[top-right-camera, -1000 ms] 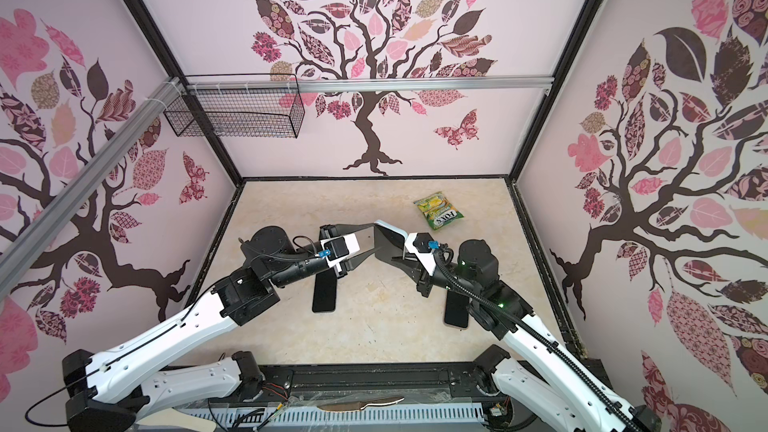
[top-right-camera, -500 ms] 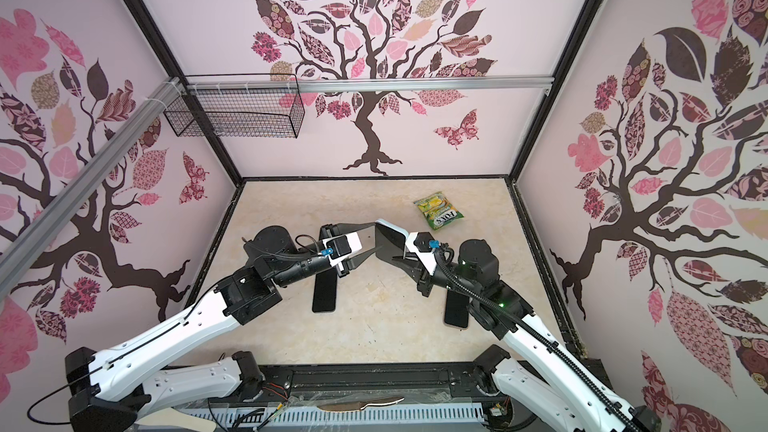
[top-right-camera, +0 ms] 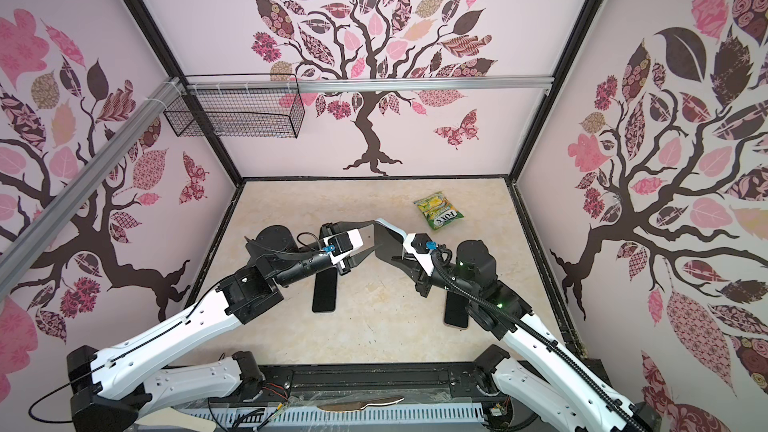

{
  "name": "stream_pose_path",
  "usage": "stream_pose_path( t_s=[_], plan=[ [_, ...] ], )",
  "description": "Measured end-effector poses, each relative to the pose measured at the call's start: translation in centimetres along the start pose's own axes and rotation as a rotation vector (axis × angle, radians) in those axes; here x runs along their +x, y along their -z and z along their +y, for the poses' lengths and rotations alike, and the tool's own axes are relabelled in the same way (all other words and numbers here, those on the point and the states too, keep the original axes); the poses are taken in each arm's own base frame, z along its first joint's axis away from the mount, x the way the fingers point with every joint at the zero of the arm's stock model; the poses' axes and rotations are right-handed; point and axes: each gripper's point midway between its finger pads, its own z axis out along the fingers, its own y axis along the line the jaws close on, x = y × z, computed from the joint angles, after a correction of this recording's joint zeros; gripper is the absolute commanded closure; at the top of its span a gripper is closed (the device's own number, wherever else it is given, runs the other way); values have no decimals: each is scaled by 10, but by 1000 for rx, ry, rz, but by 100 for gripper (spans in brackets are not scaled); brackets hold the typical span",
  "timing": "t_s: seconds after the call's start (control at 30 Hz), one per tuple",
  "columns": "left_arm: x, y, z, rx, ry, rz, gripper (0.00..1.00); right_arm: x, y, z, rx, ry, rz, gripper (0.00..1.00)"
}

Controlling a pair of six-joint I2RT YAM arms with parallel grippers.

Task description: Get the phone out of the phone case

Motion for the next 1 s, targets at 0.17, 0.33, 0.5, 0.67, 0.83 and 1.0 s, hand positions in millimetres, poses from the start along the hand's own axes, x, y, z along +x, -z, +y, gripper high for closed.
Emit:
stream_pose_path(
  t_s=[0.17, 0.33, 0.5, 0.67, 0.83, 1.0],
  plan=[
    [2, -1, 0, -4, 3, 6, 51, 1, -1, -2, 11, 12, 4, 100],
    [3, -2, 1, -5, 5, 9, 54, 2, -2, -1, 15, 17, 7, 100],
    [4, -2, 2, -5, 9, 10, 58, 3, -2, -1, 13, 32, 13, 100],
    [5, -1, 0, 11, 33, 11, 58, 5, -2, -1, 12, 44, 22, 100],
    [10, -2, -4, 36, 62, 20, 58, 7, -2, 0, 11, 54, 31, 100],
    [13, -3, -6, 64, 98, 22, 59, 10, -1, 1, 9, 51, 43, 100]
  ],
)
